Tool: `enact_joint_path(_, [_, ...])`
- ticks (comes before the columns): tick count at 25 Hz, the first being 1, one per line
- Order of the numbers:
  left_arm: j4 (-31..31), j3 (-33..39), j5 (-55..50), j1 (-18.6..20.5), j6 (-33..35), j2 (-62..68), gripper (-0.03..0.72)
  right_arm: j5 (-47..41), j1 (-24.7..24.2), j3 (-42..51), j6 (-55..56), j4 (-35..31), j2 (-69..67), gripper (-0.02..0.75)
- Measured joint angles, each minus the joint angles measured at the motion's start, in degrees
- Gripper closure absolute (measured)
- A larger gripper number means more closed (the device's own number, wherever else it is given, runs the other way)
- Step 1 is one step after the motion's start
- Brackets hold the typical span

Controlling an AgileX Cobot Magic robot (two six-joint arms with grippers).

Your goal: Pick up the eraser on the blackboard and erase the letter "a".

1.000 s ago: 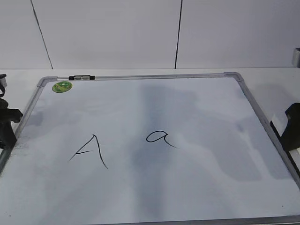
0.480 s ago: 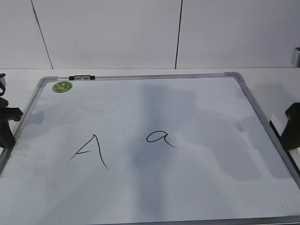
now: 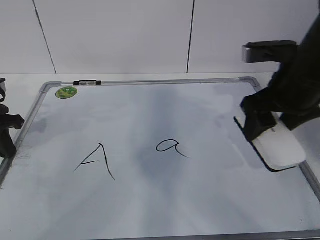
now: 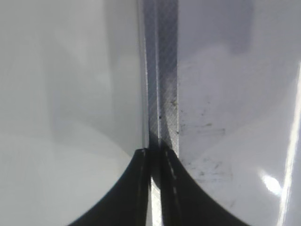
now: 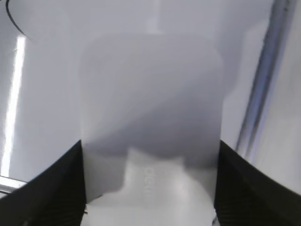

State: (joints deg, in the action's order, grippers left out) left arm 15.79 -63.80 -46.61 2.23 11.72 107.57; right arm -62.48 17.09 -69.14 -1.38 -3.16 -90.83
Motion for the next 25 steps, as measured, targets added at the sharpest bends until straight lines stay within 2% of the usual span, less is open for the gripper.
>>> enact_joint_path(7, [0.0, 0.0, 0.0, 0.0, 0.0, 0.0, 0.659, -1.34, 7.4, -13.23, -0.23, 0.95, -15.09, 0.205])
enact_joint_path(15, [0.0, 0.0, -0.1, 0.0, 0.0, 0.0, 0.659, -6.02, 10.75, -27.89, -1.24, 1.2, -28.06, 0.205])
enact_joint_path(25, [0.1, 0.0, -0.1, 0.0, 0.0, 0.0, 0.659, -7.53, 11.99, -30.71, -3.55, 0.85, -33.98, 0.205])
